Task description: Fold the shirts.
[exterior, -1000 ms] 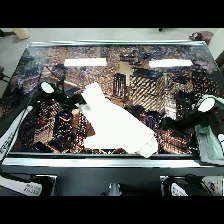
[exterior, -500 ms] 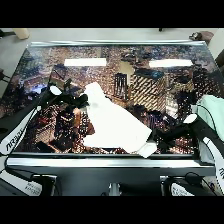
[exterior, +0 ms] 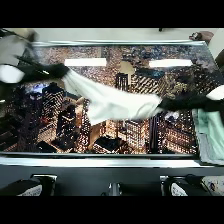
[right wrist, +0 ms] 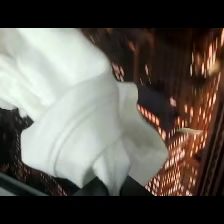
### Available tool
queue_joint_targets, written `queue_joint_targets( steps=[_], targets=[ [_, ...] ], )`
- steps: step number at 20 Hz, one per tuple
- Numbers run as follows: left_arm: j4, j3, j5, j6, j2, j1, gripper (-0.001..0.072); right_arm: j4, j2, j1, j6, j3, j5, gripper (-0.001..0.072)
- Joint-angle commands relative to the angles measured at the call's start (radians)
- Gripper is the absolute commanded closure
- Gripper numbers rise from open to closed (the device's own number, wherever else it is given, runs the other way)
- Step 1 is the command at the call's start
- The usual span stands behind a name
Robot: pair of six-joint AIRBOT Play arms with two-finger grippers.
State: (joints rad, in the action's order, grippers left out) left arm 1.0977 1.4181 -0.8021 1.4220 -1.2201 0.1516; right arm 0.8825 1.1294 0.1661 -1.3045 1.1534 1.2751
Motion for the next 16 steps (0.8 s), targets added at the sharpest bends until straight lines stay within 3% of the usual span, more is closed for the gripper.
queue_joint_targets(
  steps=[1,4,9,13,16],
  targets=[
    [0.314,0.083,0.017,0.096,0.31,-0.026,0.0686,0.18,-0.165,0.0,-0.107,0.341,-0.024,0.0692],
    [0.469,0.079,-0.07,0.25,0.513,-0.072,0.0686,0.373,-0.308,0.0,-0.264,0.424,-0.063,0.0691],
    [0.452,-0.064,-0.282,0.255,0.625,-0.035,0.0686,0.39,-0.322,0.0,-0.326,0.424,0.167,0.0691],
    [0.401,-0.322,-0.238,0.255,0.612,0.03,0.0686,0.385,-0.17,-0.002,-0.344,0.372,0.34,0.069],
    [0.374,-0.536,-0.08,0.256,0.579,0.11,0.0685,0.332,-0.003,-0.002,-0.305,0.2,0.266,0.069]
  ],
)
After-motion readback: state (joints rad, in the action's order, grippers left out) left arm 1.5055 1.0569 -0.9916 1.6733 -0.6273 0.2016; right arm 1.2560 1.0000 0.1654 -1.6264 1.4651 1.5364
